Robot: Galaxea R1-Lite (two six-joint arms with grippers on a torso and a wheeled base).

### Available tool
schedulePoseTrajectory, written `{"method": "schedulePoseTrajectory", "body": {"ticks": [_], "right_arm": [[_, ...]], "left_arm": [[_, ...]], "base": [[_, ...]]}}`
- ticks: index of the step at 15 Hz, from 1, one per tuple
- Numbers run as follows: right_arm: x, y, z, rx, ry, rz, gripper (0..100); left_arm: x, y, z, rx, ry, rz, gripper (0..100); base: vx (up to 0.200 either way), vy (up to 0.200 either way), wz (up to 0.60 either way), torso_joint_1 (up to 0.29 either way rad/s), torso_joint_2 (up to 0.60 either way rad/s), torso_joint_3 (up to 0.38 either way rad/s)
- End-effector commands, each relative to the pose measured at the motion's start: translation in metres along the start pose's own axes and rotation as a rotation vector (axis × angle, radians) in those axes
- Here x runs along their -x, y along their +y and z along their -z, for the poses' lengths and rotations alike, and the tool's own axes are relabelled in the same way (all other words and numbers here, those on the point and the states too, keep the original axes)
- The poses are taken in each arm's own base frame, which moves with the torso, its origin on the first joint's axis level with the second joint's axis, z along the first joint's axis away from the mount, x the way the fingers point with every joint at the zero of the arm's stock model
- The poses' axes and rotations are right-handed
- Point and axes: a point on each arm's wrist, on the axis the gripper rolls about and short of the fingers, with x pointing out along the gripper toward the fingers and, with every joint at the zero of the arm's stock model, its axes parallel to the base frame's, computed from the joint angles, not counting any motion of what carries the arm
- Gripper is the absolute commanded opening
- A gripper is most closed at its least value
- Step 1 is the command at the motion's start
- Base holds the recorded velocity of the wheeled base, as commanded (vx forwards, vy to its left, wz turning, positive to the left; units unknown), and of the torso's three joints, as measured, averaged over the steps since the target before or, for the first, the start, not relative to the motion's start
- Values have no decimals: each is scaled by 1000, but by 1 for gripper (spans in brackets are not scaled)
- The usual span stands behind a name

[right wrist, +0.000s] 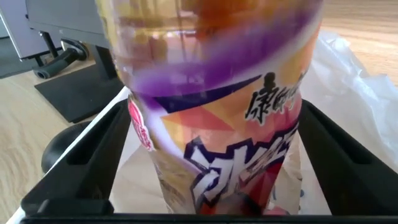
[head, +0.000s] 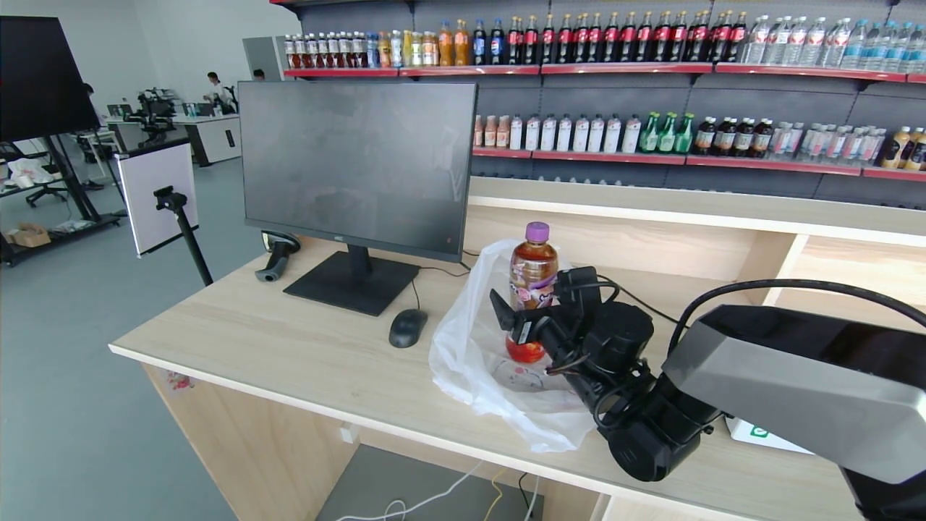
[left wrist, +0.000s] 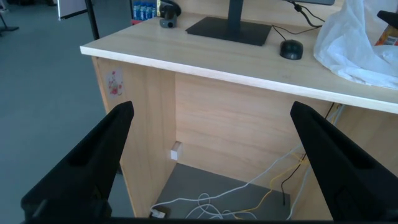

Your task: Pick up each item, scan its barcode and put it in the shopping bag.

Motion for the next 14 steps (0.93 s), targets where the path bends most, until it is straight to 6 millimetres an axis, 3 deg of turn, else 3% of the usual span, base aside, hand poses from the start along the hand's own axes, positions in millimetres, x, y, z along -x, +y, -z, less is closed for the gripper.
{"method": "schedulePoseTrajectory", "body": {"ticks": [1, 4, 14], "right_arm": [[4, 0, -4, -2, 4, 0, 100], [16, -3, -13, 1, 20, 2, 100], [53, -17, -78, -45, -58, 23, 100]], "left_arm": [[0, 0, 0, 0, -1, 0, 100], [0, 0, 0, 2, 2, 0, 100], [0, 0, 0, 9, 2, 0, 100]], "base": [[0, 0, 0, 0, 0, 0], [0, 0, 0, 0, 0, 0], [0, 0, 0, 0, 0, 0]]}}
